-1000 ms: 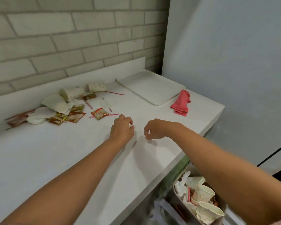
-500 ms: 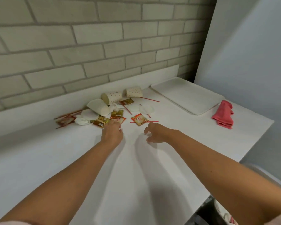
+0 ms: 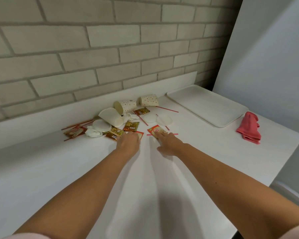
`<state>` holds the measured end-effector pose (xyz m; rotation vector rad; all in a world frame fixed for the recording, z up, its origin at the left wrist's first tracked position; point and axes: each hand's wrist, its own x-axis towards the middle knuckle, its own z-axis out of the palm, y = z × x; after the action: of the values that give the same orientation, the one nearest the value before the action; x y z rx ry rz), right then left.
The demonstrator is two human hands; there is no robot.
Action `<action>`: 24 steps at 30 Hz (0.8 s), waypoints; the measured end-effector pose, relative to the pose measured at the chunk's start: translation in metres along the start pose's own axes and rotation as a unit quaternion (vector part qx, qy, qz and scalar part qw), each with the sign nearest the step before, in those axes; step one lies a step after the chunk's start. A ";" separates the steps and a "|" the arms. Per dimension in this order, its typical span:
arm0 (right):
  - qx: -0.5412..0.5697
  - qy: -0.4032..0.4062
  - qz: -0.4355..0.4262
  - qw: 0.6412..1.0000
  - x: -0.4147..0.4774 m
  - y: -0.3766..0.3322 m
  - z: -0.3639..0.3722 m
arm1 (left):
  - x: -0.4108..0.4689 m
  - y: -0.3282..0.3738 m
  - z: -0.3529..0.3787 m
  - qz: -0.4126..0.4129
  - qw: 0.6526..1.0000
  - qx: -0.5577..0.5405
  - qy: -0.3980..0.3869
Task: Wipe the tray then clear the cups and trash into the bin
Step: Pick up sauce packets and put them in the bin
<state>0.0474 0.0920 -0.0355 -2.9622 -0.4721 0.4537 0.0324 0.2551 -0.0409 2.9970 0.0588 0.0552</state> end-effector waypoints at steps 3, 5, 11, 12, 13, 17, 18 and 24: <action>-0.009 0.007 -0.001 1.000 0.009 0.000 -0.002 | 0.002 0.001 -0.004 -0.024 0.999 -0.034 -0.005; -0.016 0.022 -0.004 1.000 0.014 -0.001 -0.004 | 0.002 0.000 -0.004 -0.046 0.996 -0.070 -0.010; -0.022 0.089 0.012 0.996 0.034 0.001 -0.001 | 0.003 0.002 -0.003 -0.120 0.978 -0.160 -0.064; -0.010 0.079 0.013 0.997 0.037 0.002 -0.001 | 0.004 0.001 -0.003 -0.139 0.971 -0.177 -0.078; 0.003 0.073 0.014 0.997 0.039 0.002 -0.002 | 0.004 0.002 -0.003 -0.154 0.965 -0.194 -0.091; 0.060 0.054 0.033 0.996 0.050 0.007 -0.013 | 0.004 0.001 -0.005 -0.186 0.949 -0.224 -0.119; 0.064 0.045 0.041 0.996 0.052 0.007 -0.016 | 0.004 0.000 -0.007 -0.192 0.946 -0.232 -0.122; 0.056 -0.027 0.018 0.998 0.064 0.003 -0.031 | 0.016 -0.030 -0.015 -0.263 0.888 -0.374 -0.042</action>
<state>0.1159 0.1079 -0.0238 -2.8616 -0.3847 0.5458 0.0463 0.2880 -0.0299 2.1210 0.6704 -0.0931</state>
